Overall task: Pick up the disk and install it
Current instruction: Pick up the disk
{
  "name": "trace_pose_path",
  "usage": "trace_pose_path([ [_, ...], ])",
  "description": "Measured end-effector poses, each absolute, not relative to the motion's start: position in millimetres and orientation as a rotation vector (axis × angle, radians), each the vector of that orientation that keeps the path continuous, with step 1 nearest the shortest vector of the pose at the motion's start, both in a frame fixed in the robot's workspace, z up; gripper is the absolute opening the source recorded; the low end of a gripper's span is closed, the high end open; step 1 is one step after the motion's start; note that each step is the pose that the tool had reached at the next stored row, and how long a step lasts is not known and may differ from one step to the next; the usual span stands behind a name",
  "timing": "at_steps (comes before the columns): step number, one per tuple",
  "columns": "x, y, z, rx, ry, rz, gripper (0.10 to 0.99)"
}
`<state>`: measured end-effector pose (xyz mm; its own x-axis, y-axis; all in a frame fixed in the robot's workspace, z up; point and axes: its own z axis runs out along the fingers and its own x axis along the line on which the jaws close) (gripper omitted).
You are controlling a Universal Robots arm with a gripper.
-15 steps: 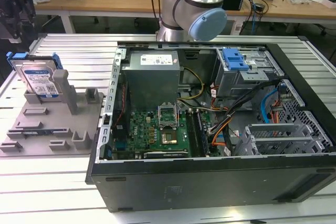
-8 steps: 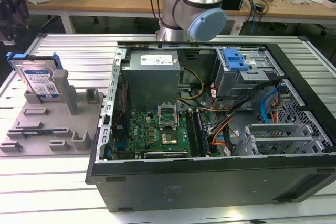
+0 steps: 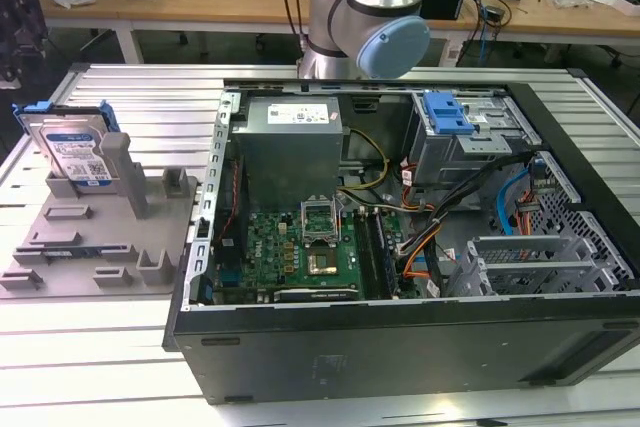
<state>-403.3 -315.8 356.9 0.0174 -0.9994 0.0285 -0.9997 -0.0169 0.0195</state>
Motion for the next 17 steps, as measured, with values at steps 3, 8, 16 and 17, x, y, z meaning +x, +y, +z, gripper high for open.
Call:
trace_pose_path([
  [3, -403.3, -315.8, 355.4, 2.216, -2.179, 0.010, 0.557],
  [8, -403.3, -315.1, 351.7, 2.216, -2.179, 0.010, 0.557],
  [16, -406.6, -305.3, 345.2, 2.215, -2.178, 0.010, 0.557],
  [17, -407.7, -305.4, 344.3, 2.214, -2.176, 0.008, 0.557],
])
